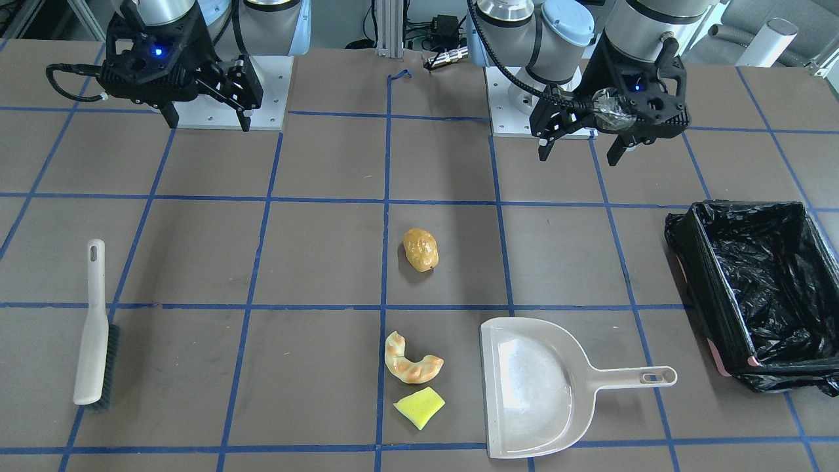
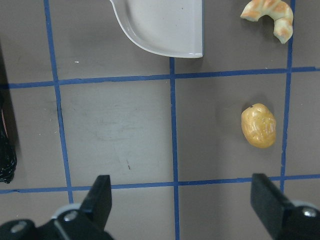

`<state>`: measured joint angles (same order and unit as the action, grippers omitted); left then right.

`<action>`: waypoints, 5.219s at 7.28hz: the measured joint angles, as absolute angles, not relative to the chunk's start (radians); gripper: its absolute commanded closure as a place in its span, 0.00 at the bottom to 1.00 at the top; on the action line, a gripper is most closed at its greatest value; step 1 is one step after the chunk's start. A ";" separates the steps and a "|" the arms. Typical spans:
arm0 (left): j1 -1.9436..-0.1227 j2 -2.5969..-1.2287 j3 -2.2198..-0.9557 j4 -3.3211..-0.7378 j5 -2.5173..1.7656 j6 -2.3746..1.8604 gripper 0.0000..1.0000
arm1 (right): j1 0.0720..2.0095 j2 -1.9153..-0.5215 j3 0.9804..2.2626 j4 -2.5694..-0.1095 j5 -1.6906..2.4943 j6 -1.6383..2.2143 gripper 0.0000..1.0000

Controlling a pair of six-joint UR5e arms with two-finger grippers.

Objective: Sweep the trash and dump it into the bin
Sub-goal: 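Grasp the white dustpan with the left gripper while the right grasps the brush, then lift the white-handled brush with the right gripper while the left gripper holds the dustpan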

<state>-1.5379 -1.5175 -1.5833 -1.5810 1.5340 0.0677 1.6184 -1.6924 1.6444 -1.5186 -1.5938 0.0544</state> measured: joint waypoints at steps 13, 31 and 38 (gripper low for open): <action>-1.508 -1.667 -1.599 -1.241 1.624 -0.856 0.00 | 1.292 -1.415 1.707 -1.696 -1.600 -0.506 0.01; -1.398 -2.127 -1.549 -0.914 1.656 -1.318 0.03 | 1.150 -1.255 1.864 -2.008 -1.712 -0.677 0.85; -1.395 -2.122 -1.561 -0.917 1.648 -1.329 1.00 | 1.246 -1.309 1.793 -1.911 -1.706 -0.442 0.90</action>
<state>-1.3952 -2.1225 -1.5608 -0.9167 1.6478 -1.3290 1.2464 -1.3086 1.7927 -1.9107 -1.7059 -0.4421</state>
